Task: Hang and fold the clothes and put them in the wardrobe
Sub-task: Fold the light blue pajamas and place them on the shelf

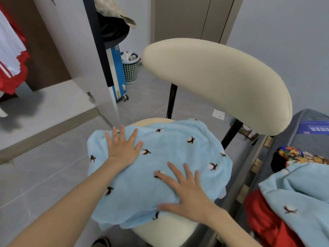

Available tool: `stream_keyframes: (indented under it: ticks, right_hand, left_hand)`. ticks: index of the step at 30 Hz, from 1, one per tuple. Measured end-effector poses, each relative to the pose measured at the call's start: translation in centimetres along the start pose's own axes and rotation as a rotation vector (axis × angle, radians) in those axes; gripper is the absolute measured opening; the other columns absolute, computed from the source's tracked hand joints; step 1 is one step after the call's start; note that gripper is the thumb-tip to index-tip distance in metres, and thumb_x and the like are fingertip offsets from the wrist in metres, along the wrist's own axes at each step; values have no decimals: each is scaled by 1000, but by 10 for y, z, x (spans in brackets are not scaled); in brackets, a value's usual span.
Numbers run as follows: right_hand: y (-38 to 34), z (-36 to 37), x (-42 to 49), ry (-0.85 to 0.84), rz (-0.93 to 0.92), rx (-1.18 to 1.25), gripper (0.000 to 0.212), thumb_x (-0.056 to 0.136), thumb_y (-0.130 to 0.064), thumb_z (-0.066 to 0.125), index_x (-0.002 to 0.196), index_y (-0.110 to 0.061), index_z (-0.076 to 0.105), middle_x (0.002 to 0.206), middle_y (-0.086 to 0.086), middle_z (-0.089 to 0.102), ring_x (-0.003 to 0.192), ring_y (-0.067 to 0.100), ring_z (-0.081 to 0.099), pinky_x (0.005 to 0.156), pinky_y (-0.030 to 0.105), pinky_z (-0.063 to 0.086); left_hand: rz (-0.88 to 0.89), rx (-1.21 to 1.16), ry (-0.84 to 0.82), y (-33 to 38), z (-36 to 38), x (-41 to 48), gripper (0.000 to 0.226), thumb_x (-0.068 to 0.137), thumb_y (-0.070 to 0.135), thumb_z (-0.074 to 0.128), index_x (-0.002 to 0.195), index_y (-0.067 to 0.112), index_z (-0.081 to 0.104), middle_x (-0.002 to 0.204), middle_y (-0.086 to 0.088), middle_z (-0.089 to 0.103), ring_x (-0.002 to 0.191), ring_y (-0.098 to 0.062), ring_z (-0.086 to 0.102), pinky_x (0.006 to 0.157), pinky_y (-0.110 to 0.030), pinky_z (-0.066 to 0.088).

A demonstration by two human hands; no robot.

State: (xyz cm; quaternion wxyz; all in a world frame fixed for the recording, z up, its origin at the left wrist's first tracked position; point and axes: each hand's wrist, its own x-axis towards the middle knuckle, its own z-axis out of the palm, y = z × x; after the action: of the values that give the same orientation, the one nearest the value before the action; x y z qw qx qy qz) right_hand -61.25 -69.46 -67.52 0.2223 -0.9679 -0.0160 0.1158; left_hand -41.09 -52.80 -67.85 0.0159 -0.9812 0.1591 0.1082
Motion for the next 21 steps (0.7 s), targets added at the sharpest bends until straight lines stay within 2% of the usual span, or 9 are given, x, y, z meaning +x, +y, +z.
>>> stream_keyframes:
  ticks: [3, 5, 8, 9, 11, 14, 16, 18, 21]
  right_hand:
    - [-3, 15, -6, -1, -33, -246, 85, 83, -66, 54, 136, -69, -13, 155, -15, -30, 143, 39, -23, 109, 66, -14]
    - [-4, 16, -3, 18, -14, -351, 88, 89, -42, 61, 139, -65, -8, 159, -7, -23, 144, 45, -14, 109, 71, -6]
    - [-8, 11, 2, 76, -26, -488, 86, 72, -26, 81, 139, -56, 36, 156, 3, 32, 133, 50, 38, 95, 73, 37]
    - [-5, 9, 3, 132, -40, -539, 82, 65, -26, 86, 133, -53, 49, 148, 2, 45, 124, 47, 50, 88, 68, 46]
    - [3, 3, 7, 188, -96, -580, 75, 61, -26, 88, 125, -50, 58, 142, 1, 53, 119, 44, 56, 85, 67, 48]
    - [14, -10, 8, 161, -83, -621, 76, 62, -17, 87, 125, -49, 59, 147, 2, 47, 130, 44, 45, 92, 72, 39]
    - [19, -15, 6, 81, 25, -572, 75, 76, -12, 74, 132, -54, 48, 160, 1, 22, 144, 46, 10, 103, 77, 17]
    - [28, -15, 3, 24, 176, -388, 67, 92, -9, 53, 133, -60, 38, 162, -7, -9, 141, 41, -26, 107, 71, -11]
    - [28, -22, -1, 98, 370, 48, 51, 97, -7, 40, 111, -52, 61, 162, -7, -1, 147, 36, -15, 114, 62, -5]
  left_hand:
    - [-26, 78, -113, -13, -7, 12, 78, 84, 80, 5, 151, 42, -8, 161, -15, 0, 147, -38, 0, 113, -59, -14]
    - [-29, 55, -177, -16, -8, 13, 82, 81, 84, 8, 151, 44, -8, 160, -15, 11, 146, -37, 13, 114, -60, -4]
    - [-37, 10, -180, -15, -4, 9, 83, 80, 84, 8, 152, 43, -3, 157, -14, 23, 142, -34, 24, 114, -57, 15]
    - [-43, -1, -171, -16, -4, 5, 83, 81, 84, 9, 152, 43, -1, 156, -14, 26, 140, -36, 28, 113, -56, 18]
    - [-71, -26, -168, -19, -3, -4, 81, 82, 82, 11, 152, 42, 3, 152, -15, 31, 137, -37, 32, 112, -55, 21]
    - [-161, -36, -203, -21, -2, -26, 74, 88, 76, 12, 153, 40, 7, 149, -16, 35, 133, -38, 35, 111, -55, 24]
    - [-192, -17, -236, -20, -4, -45, 69, 92, 70, 11, 153, 37, 11, 146, -16, 38, 130, -38, 39, 107, -54, 27]
    - [-189, -13, -272, -18, -4, -66, 68, 94, 66, 9, 152, 32, 16, 141, -14, 45, 123, -35, 46, 104, -50, 32]
    - [-132, -48, -306, -13, -4, -94, 66, 96, 63, 9, 148, 25, 26, 134, -10, 53, 117, -31, 52, 103, -44, 35]
